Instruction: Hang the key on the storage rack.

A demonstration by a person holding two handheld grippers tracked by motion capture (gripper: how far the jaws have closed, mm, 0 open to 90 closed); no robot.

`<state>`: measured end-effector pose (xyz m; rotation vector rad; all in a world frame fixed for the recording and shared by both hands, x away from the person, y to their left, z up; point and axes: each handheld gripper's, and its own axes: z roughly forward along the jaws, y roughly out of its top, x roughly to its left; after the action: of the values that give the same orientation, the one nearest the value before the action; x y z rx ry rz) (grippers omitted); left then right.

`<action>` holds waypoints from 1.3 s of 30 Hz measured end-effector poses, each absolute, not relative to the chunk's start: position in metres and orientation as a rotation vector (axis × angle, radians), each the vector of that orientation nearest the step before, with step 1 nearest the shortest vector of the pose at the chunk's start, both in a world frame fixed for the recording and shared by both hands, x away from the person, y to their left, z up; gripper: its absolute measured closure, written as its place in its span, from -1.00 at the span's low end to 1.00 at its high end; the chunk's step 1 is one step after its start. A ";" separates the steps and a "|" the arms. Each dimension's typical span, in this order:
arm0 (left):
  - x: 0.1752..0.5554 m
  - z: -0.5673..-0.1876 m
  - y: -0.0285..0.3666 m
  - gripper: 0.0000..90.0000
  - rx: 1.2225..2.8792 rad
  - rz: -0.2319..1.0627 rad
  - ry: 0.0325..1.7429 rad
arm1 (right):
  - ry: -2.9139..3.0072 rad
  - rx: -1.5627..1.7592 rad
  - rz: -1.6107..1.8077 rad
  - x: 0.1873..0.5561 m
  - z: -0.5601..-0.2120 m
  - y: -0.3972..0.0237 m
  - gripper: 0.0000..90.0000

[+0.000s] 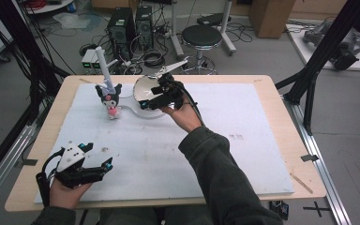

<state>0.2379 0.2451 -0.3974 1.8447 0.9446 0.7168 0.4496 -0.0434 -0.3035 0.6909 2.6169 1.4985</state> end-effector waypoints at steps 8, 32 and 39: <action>0.239 -0.398 0.244 -0.63 1.848 0.714 0.942 | 2.595 0.704 1.501 0.444 -0.306 -0.057 -0.67; 0.240 -0.397 0.244 -0.63 1.836 0.711 0.951 | 2.554 0.752 1.491 0.432 -0.314 -0.091 -0.75; 0.240 -0.397 0.243 -0.63 1.842 0.712 0.948 | 2.548 0.762 1.490 0.430 -0.316 -0.100 -0.75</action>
<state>0.2401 0.2435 -0.3972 1.8416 0.9485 0.7119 0.4299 -0.0998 -0.3163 0.7625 2.5485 1.4903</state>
